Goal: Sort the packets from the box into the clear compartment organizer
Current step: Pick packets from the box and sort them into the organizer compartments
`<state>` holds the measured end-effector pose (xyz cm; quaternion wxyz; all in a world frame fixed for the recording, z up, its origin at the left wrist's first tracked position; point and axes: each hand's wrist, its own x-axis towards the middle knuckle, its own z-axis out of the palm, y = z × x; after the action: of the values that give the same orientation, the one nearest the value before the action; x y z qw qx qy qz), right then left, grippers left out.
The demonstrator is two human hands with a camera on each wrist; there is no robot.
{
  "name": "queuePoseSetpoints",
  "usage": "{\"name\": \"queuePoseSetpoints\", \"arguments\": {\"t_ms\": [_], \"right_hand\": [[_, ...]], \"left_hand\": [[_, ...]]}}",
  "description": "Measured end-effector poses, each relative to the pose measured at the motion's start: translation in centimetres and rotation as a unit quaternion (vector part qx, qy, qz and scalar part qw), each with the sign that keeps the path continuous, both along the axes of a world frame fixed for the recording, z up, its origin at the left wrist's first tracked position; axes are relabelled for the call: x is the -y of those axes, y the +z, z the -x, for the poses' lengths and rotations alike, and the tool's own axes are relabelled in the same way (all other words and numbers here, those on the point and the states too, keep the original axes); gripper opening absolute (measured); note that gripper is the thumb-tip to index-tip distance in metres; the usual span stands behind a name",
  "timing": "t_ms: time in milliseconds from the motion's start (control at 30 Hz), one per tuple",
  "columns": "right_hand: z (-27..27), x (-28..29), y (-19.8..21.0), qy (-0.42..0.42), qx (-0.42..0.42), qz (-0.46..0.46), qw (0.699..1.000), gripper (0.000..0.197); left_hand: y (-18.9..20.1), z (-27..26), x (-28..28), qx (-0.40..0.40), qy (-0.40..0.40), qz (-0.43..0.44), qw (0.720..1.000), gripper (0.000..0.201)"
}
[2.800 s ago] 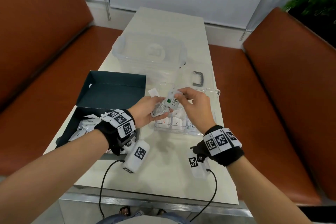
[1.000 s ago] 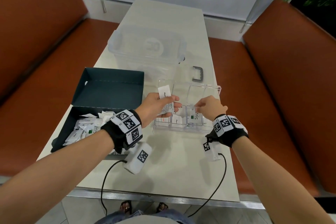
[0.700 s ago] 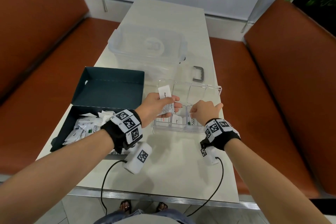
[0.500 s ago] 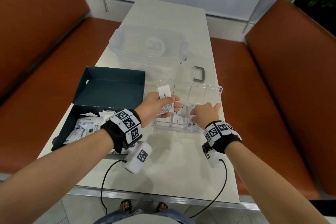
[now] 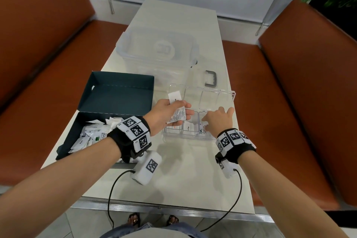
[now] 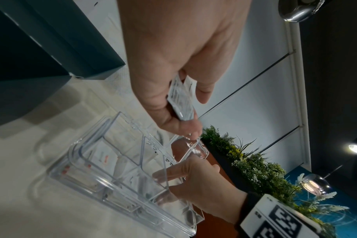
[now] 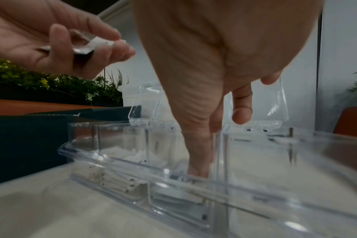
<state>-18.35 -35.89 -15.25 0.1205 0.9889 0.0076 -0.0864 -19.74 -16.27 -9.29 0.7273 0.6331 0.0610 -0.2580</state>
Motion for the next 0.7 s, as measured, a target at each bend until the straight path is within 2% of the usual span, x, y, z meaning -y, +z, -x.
{"name": "queuePoseSetpoints", "arguments": {"t_ms": [333, 433, 500, 567, 633, 700], "right_hand": [[0.0, -0.2, -0.1, 0.002, -0.026, -0.014, 1.000, 0.033], [0.5, 0.0, 0.9, 0.006, -0.001, -0.040, 0.999, 0.034], [1.1, -0.1, 2.3, 0.014, 0.050, -0.072, 0.996, 0.031], [2.2, -0.9, 4.0, 0.035, 0.133, -0.144, 0.980, 0.029], [3.8, -2.6, 5.7, 0.076, 0.222, -0.246, 0.940, 0.028], [5.4, -4.6, 6.9, 0.150, 0.260, -0.296, 0.907, 0.034]], "left_hand": [[0.6, 0.3, -0.3, -0.012, -0.005, 0.013, 1.000, 0.045], [0.6, 0.3, -0.5, -0.028, 0.002, 0.032, 0.999, 0.041], [0.5, 0.2, -0.8, -0.042, 0.012, 0.057, 0.997, 0.040], [0.4, 0.2, -0.9, -0.062, 0.024, 0.084, 0.994, 0.039], [0.4, 0.0, -1.0, -0.086, 0.034, 0.107, 0.990, 0.037], [0.6, -0.1, -1.0, -0.110, 0.047, 0.135, 0.984, 0.032]]}}
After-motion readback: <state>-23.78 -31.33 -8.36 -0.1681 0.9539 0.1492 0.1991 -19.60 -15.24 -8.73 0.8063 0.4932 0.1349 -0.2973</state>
